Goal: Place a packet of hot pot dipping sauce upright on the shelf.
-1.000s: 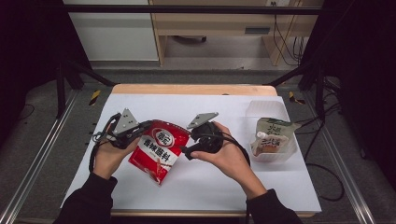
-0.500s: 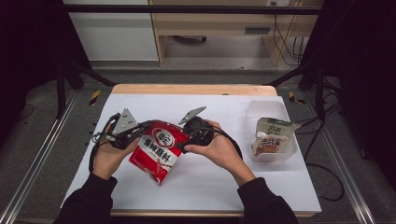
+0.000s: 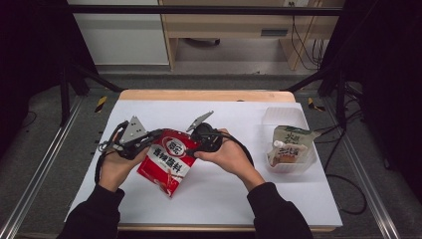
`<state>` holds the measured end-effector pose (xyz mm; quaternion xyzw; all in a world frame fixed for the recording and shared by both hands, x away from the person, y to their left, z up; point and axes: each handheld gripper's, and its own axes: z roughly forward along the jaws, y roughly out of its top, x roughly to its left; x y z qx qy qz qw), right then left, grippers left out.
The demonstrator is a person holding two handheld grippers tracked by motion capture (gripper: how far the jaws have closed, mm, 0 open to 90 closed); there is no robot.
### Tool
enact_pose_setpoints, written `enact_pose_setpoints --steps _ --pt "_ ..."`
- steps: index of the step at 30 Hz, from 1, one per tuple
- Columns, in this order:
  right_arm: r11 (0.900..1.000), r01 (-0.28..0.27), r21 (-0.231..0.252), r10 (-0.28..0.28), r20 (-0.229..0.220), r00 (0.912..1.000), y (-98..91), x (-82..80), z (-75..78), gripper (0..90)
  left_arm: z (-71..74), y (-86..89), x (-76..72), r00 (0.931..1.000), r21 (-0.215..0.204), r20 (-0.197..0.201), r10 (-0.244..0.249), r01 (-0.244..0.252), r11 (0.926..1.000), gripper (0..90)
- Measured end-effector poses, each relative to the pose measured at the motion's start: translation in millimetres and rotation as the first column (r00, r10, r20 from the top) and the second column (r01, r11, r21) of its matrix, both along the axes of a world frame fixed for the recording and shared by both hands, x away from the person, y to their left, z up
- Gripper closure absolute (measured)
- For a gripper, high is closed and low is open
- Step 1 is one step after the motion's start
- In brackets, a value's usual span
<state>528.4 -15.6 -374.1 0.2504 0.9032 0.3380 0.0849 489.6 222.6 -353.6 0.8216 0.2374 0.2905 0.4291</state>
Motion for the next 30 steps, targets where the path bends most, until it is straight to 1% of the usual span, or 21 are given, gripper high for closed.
enact_pose_setpoints --steps 2,4,6,10,12,16,17,20,21,23,25,26,28,30 --pt "1.0 -0.007 0.002 0.007 -0.004 1.0 0.2 0.0 -0.2 62.6 0.1 -0.3 0.0 1.0 0.001 -0.001 -0.002 0.002 1.0 90.0" --pt "0.9999 -0.017 -0.003 0.017 -0.003 0.9999 1.2 -0.7 -0.4 69.2 0.1 -0.7 -0.2 1.0 0.003 -0.002 -0.003 0.003 1.0 90.0" --pt "0.9997 -0.024 -0.01 0.024 0.004 0.9997 2.1 -1.3 -0.7 74.2 0.2 -0.4 -0.1 1.0 0.003 -0.003 -0.002 0.002 1.0 90.0" --pt "0.9997 -0.023 -0.013 0.023 0.009 0.9997 1.8 -2.1 0.3 86.6 0.2 1.2 0.5 1.0 -0.003 -0.005 -0.002 0.002 1.0 90.0" --pt "0.9994 -0.031 -0.015 0.031 0.016 0.9994 1.6 -2.5 1.1 89.0 0.1 1.8 0.8 1.0 -0.006 -0.008 -0.002 0.002 1.0 90.0" --pt "0.9986 -0.042 -0.032 0.043 0.027 0.9987 3.0 -4.9 2.5 89.8 -1.5 4.2 2.9 0.9996 -0.012 -0.026 -0.007 0.007 0.9999 90.0" --pt "0.9981 -0.05 -0.037 0.051 0.032 0.9982 2.8 -5.2 3.2 89.9 -2.2 5.2 3.2 0.9996 -0.013 -0.027 -0.004 0.004 0.9999 88.4" --pt "0.9977 -0.058 -0.034 0.059 0.039 0.9975 2.5 -5.9 7.2 90.0 -4.7 8.9 3.3 0.9995 -0.014 -0.031 0.0 0.0 0.9999 77.3" --pt "0.9972 -0.063 -0.039 0.065 0.044 0.9969 2.6 -6.4 8.8 90.0 -6.3 10.9 3.2 0.9995 -0.026 -0.031 0.003 -0.004 0.9996 72.6" --pt "0.9963 -0.077 -0.038 0.079 0.051 0.9956 2.4 -7.0 12.2 90.0 -8.8 14.1 3.5 0.9994 -0.041 -0.032 0.013 -0.015 0.9991 59.0" --pt "0.9957 -0.087 -0.031 0.089 0.058 0.9944 2.1 -7.4 16.5 90.0 -12.1 16.9 3.8 0.9988 -0.059 -0.049 0.004 -0.006 0.9982 45.0" --pt "0.996 -0.086 -0.026 0.087 0.06 0.9944 1.9 -7.5 18.8 90.0 -13.9 18.1 3.1 0.9988 -0.063 -0.049 -0.002 -0.001 0.998 40.1" --pt "0.9957 -0.091 -0.02 0.092 0.07 0.9933 0.8 -7.0 23.3 90.0 -17.5 21.0 0.5 0.9989 -0.064 -0.046 -0.01 0.007 0.9979 32.4" --pt "0.9956 -0.091 -0.02 0.093 0.073 0.993 -1.0 -6.5 27.8 90.0 -19.9 24.9 -1.7 0.9989 -0.078 -0.046 -0.011 0.007 0.9969 27.8"
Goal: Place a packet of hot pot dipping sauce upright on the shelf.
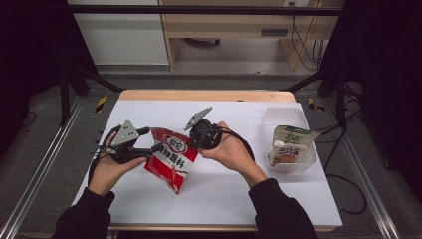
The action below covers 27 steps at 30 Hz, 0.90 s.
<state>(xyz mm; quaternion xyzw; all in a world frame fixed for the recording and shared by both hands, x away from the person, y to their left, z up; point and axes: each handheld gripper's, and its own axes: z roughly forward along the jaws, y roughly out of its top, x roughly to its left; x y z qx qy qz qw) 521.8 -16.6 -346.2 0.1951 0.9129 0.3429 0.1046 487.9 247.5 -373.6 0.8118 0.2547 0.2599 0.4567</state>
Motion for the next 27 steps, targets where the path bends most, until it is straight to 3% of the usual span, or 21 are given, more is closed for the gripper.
enact_pose_setpoints --steps 5,10,19,27 --pt "0.9999 0.003 0.017 -0.003 0.006 1.0 -7.3 2.6 11.2 90.0 -4.6 12.7 -3.1 0.9995 -0.019 -0.022 0.022 -0.023 0.9996 18.0" --pt "0.9991 0.003 0.042 -0.003 -0.001 1.0 -15.0 3.2 22.8 90.0 -17.9 25.5 -4.2 0.9965 -0.007 -0.056 0.061 -0.062 0.9981 15.2" --pt "1.0 0.003 0.001 -0.003 0.043 0.9991 -23.9 -2.1 43.4 90.0 -36.1 43.9 -7.1 0.9873 -0.008 -0.094 0.128 -0.13 0.9915 10.5" --pt "0.9996 0.029 -0.008 -0.028 0.067 0.9973 -42.0 -2.4 57.7 90.0 -54.4 44.8 -9.6 0.982 0.022 -0.135 0.132 -0.13 0.9912 7.8"
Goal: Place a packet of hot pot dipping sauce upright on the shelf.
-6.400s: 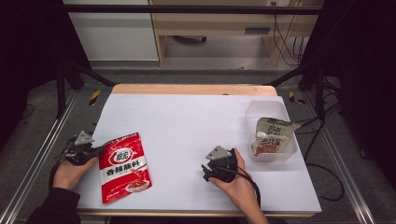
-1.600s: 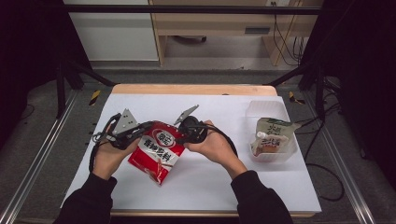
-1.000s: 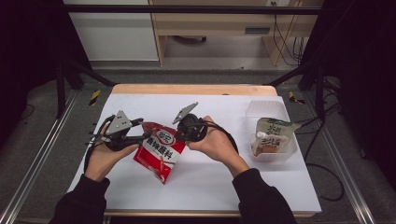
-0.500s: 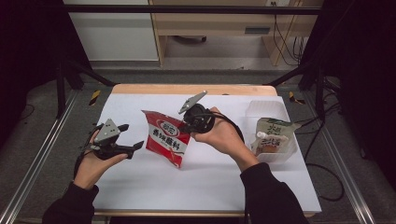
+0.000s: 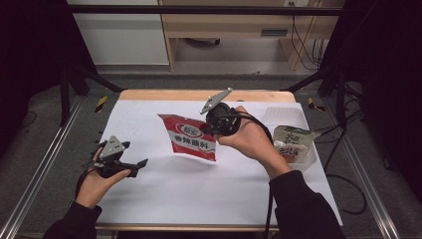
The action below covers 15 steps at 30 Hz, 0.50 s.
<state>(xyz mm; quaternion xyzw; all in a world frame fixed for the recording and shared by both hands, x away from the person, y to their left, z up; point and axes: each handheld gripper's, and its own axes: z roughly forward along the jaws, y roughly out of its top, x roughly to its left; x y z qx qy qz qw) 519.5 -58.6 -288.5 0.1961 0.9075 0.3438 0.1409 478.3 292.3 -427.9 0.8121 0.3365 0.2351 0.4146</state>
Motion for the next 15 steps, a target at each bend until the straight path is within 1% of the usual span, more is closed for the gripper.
enact_pose_setpoints --steps 5,8,12,15 --pt "0.9999 0.011 -0.01 -0.011 0.008 0.9999 -11.8 -0.3 6.6 90.0 -8.6 2.9 -4.8 0.9999 0.018 -0.012 0.004 -0.004 0.9998 7.0" --pt "0.9997 0.019 -0.017 -0.019 0.015 0.9997 -18.8 -0.7 10.6 90.0 -12.4 4.7 -7.0 0.9998 0.019 -0.014 0.015 -0.015 0.9997 6.7" --pt "0.9991 0.038 -0.019 -0.038 0.024 0.999 -27.6 -0.9 16.4 90.0 -17.7 4.5 -6.8 0.9994 0.026 -0.023 0.025 -0.025 0.9994 6.1" --pt "0.9987 0.047 -0.017 -0.047 0.037 0.9982 -33.4 -0.3 21.3 90.0 -18.2 3.8 -6.6 0.9993 0.032 -0.021 0.029 -0.029 0.9991 6.1"
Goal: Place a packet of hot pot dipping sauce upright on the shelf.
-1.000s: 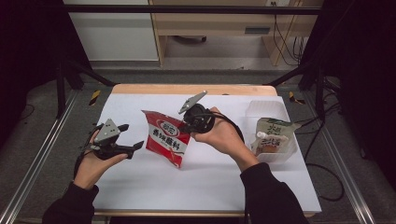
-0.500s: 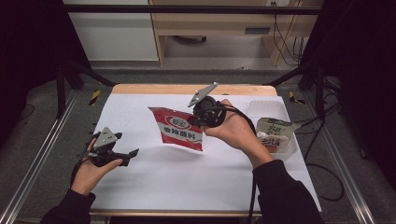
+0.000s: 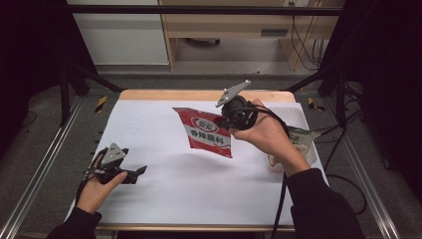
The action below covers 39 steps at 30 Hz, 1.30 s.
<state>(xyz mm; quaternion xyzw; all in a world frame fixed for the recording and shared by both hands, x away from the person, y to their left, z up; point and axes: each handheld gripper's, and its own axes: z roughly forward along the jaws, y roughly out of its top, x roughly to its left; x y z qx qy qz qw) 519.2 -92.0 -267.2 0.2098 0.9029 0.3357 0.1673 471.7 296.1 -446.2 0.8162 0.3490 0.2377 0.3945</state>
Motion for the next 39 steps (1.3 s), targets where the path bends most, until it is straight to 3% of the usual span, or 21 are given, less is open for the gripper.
enact_pose_setpoints --steps 12,21,30,39 --pt "0.9997 0.023 -0.004 -0.022 0.028 0.9993 -17.8 4.9 18.3 90.0 1.2 7.9 1.9 0.9996 -0.009 0.011 0.025 -0.025 0.9997 6.1" --pt "0.9979 0.065 0.011 -0.065 0.064 0.9958 -37.2 19.7 33.8 90.0 -1.0 6.5 2.4 0.9997 0.003 0.005 0.023 -0.023 0.9997 6.1" --pt "0.9913 0.131 0.017 -0.132 0.107 0.9854 -64.0 34.4 46.0 90.0 -2.1 6.4 2.6 0.9997 0.01 0.001 0.022 -0.022 0.9997 6.1" --pt "0.9786 0.189 0.082 -0.199 0.144 0.9694 -89.0 46.7 51.6 90.0 -3.1 5.7 2.4 0.9996 0.013 0.0 0.027 -0.027 0.9995 6.1"
